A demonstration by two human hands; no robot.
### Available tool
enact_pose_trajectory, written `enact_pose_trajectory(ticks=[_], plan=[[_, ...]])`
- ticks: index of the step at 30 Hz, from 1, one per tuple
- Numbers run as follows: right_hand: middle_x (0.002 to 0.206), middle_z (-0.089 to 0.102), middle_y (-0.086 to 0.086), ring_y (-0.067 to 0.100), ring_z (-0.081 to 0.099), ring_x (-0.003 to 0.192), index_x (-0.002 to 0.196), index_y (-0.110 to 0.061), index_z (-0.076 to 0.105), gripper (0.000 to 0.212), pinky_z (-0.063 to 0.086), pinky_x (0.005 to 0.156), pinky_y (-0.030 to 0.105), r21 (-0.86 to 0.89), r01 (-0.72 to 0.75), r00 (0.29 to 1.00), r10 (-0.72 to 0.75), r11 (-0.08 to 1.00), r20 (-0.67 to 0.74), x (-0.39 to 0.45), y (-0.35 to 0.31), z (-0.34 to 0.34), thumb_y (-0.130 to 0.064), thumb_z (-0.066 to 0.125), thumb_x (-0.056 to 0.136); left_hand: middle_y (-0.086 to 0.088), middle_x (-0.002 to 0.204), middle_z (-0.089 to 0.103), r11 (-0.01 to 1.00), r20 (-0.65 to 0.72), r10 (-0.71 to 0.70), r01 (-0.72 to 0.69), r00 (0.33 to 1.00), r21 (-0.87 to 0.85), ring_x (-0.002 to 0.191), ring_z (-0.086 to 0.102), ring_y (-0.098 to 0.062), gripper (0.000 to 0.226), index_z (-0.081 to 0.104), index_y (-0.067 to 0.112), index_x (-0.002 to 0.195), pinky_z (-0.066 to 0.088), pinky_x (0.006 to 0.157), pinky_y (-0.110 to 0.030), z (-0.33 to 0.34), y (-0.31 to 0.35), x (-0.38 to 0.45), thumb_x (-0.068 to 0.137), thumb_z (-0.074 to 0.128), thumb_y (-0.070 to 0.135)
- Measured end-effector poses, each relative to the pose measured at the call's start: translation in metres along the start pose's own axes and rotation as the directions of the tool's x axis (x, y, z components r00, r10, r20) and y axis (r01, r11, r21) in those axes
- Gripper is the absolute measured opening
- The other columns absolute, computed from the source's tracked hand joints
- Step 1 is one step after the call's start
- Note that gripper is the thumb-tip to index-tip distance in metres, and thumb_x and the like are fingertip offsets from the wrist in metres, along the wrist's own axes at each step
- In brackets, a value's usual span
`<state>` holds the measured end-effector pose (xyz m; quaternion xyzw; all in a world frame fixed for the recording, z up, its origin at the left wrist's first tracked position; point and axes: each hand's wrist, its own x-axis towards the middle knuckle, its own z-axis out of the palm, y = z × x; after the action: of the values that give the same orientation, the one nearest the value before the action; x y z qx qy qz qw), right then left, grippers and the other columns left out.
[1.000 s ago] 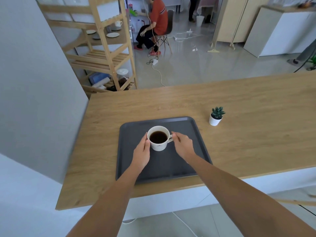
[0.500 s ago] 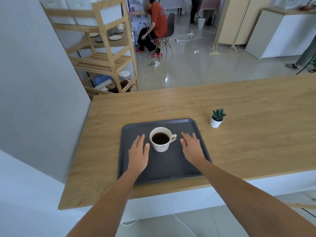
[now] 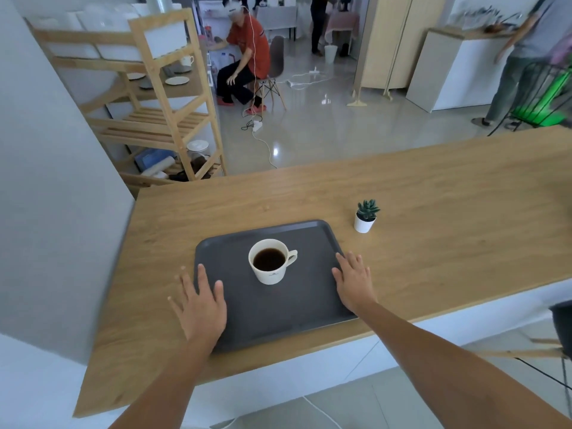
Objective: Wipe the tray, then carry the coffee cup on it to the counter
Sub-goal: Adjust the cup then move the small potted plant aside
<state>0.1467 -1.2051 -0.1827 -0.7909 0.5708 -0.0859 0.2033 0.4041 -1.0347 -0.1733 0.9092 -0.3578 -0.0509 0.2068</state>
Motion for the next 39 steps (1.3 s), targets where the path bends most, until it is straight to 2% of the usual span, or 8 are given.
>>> enact_pose_trajectory(ticks=[4, 8, 11, 15, 21, 30, 34, 39], plan=[[0.134, 0.051, 0.018, 0.039, 0.048, 0.119, 0.139, -0.010, 0.040, 0.041, 0.039, 0.097, 0.043, 0.343, -0.114, 0.975, 0.172, 0.933, -0.143, 0.017, 0.009, -0.039, -0.016, 0.033, 0.098, -0.020, 0.151, 0.030, 0.936, -0.263, 0.198, -0.262, 0.944, -0.236, 0.141, 0.025, -0.035, 0.046, 0.037, 0.006, 0.140, 0.021, 0.114, -0.052, -0.025, 0.076, 0.041, 0.097, 0.041, 0.020], [0.123, 0.060, 0.021, 0.041, 0.052, 0.115, 0.135, -0.011, 0.046, 0.040, 0.042, 0.096, 0.043, 0.462, -0.262, 0.922, 0.361, 0.847, -0.140, 0.050, 0.033, -0.077, -0.017, 0.031, 0.098, -0.009, 0.137, 0.046, 0.743, -0.113, 0.339, -0.339, 0.934, -0.577, 0.127, 0.044, -0.021, 0.038, 0.047, 0.008, 0.133, 0.034, 0.107, -0.029, -0.013, 0.181, 0.051, 0.096, 0.037, 0.010], [0.127, 0.058, 0.016, 0.036, 0.052, 0.117, 0.134, -0.015, 0.049, 0.039, 0.044, 0.099, 0.041, 0.547, -0.287, 0.922, 0.382, 0.786, -0.066, 0.074, 0.053, -0.091, -0.020, 0.033, 0.098, -0.008, 0.145, 0.042, 0.716, 0.208, 0.331, -0.101, 0.920, -0.691, 0.133, 0.040, -0.020, 0.040, 0.044, 0.011, 0.138, 0.027, 0.107, -0.024, 0.017, 0.248, 0.050, 0.099, 0.033, 0.015], [0.135, 0.053, 0.013, 0.028, 0.053, 0.120, 0.135, -0.019, 0.048, 0.040, 0.042, 0.105, 0.042, 0.685, -0.299, 0.946, 0.301, 0.665, 0.121, 0.115, 0.086, -0.085, -0.022, 0.036, 0.097, -0.002, 0.157, 0.023, 0.694, 0.633, 0.159, 0.370, 0.758, -0.618, 0.143, 0.026, -0.022, 0.052, 0.025, 0.015, 0.148, 0.022, 0.118, -0.037, 0.065, 0.302, 0.055, 0.101, 0.028, 0.036], [0.127, 0.055, 0.010, 0.022, 0.055, 0.111, 0.136, -0.007, 0.044, 0.037, 0.047, 0.091, 0.029, 0.806, -0.341, 0.940, 0.169, 0.484, 0.297, 0.140, 0.081, -0.089, -0.008, 0.029, 0.101, -0.002, 0.146, 0.044, 0.476, 0.761, 0.161, 0.626, 0.628, -0.618, 0.131, 0.043, -0.016, 0.047, 0.046, 0.017, 0.137, 0.036, 0.101, -0.033, 0.110, 0.332, 0.071, 0.095, 0.038, 0.037], [0.122, 0.055, 0.015, 0.027, 0.055, 0.108, 0.135, -0.001, 0.043, 0.037, 0.048, 0.090, 0.029, 0.849, -0.230, 0.960, -0.031, 0.476, 0.277, 0.207, -0.028, -0.108, -0.004, 0.030, 0.101, 0.001, 0.130, 0.056, 0.323, 0.607, 0.126, 0.547, 0.784, -0.773, 0.121, 0.050, -0.015, 0.041, 0.055, 0.018, 0.126, 0.036, 0.093, -0.031, 0.032, 0.295, 0.152, 0.093, 0.038, 0.036], [0.125, 0.057, 0.016, 0.026, 0.057, 0.109, 0.135, -0.004, 0.045, 0.038, 0.049, 0.089, 0.027, 0.841, -0.184, 0.935, -0.172, 0.509, 0.309, 0.232, -0.127, -0.082, -0.004, 0.030, 0.100, -0.001, 0.109, 0.058, 0.292, 0.502, 0.068, 0.464, 0.862, -0.836, 0.095, 0.053, -0.013, 0.027, 0.056, 0.019, 0.105, 0.039, 0.075, -0.026, -0.024, 0.229, 0.200, 0.095, 0.034, 0.030], [0.092, 0.061, 0.005, 0.023, 0.053, 0.100, 0.110, -0.011, 0.063, 0.038, 0.046, 0.081, 0.022, 0.810, -0.201, 0.860, -0.297, 0.551, 0.415, 0.239, -0.261, -0.030, 0.004, 0.031, 0.095, -0.002, 0.103, 0.059, 0.247, 0.426, -0.102, 0.437, 0.899, -0.865, 0.078, 0.053, -0.008, 0.026, 0.057, 0.015, 0.104, 0.039, 0.066, -0.024, -0.068, 0.118, 0.261, 0.096, 0.035, 0.028]])
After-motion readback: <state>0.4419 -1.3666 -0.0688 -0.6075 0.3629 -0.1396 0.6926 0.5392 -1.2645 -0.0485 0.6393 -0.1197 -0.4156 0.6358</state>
